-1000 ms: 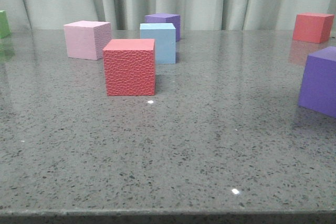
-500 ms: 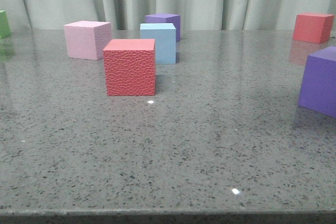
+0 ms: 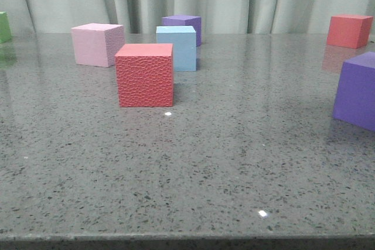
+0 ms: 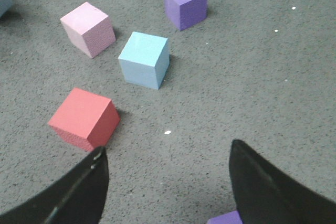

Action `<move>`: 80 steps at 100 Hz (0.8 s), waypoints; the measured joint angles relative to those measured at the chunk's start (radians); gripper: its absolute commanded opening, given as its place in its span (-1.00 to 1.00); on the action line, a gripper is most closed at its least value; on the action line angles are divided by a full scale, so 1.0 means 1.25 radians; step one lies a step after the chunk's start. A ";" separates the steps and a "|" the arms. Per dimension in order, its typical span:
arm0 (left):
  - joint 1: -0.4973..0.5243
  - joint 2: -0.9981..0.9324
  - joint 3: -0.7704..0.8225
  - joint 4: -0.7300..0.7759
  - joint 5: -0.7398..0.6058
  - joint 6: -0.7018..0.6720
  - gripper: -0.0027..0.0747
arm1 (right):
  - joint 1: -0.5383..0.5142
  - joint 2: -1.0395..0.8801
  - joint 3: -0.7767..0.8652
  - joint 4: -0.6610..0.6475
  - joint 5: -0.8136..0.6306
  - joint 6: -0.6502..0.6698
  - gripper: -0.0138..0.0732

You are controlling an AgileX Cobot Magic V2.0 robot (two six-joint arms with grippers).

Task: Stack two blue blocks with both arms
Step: 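Grasp the second light blue cube with the left gripper, then carry the held light blue cube with the left gripper over the placed one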

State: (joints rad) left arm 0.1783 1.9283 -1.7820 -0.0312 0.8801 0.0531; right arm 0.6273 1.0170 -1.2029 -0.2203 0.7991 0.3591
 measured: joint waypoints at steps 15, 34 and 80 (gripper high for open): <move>-0.009 0.000 -0.078 -0.019 0.058 0.000 -0.28 | 0.000 -0.031 0.005 -0.062 0.000 0.045 0.45; -0.070 0.000 -0.165 -0.025 0.121 -0.007 -0.28 | 0.000 -0.046 0.004 -0.121 0.048 0.070 0.45; -0.289 0.000 -0.301 -0.033 0.197 -0.126 -0.28 | 0.000 -0.048 0.008 -0.136 0.060 0.071 0.45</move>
State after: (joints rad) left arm -0.1832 1.9283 -2.1585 -0.0727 1.1268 -0.1044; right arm 0.6273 0.9570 -1.1934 -0.3904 0.8746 0.4482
